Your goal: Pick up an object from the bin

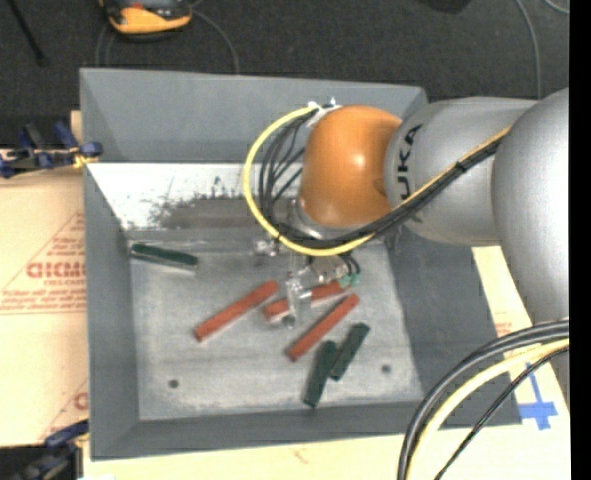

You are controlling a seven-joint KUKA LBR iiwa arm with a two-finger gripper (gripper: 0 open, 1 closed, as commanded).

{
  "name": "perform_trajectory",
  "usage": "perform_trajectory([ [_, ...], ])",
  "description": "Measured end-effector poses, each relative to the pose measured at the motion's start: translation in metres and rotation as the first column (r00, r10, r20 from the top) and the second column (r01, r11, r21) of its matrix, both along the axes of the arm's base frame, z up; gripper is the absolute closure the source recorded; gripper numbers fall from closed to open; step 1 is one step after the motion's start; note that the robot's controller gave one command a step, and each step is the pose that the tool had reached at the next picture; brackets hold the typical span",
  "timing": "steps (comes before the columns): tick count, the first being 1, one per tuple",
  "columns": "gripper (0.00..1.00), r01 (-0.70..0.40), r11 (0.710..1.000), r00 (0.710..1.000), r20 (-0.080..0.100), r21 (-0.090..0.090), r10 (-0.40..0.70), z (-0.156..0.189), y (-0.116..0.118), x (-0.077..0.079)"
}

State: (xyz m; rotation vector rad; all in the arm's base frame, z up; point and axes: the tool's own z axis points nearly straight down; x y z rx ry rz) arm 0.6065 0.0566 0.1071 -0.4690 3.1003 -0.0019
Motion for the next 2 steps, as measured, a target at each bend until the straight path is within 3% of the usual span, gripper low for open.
perform_trajectory([
  [1,0.00,0.010,1.000,1.000,-0.002,0.004,-0.010,-0.033,0.017,-0.014],
  [2,1.00,-0.190,0.982,0.982,0.000,0.002,0.190,-0.036,0.061,-0.003],
])
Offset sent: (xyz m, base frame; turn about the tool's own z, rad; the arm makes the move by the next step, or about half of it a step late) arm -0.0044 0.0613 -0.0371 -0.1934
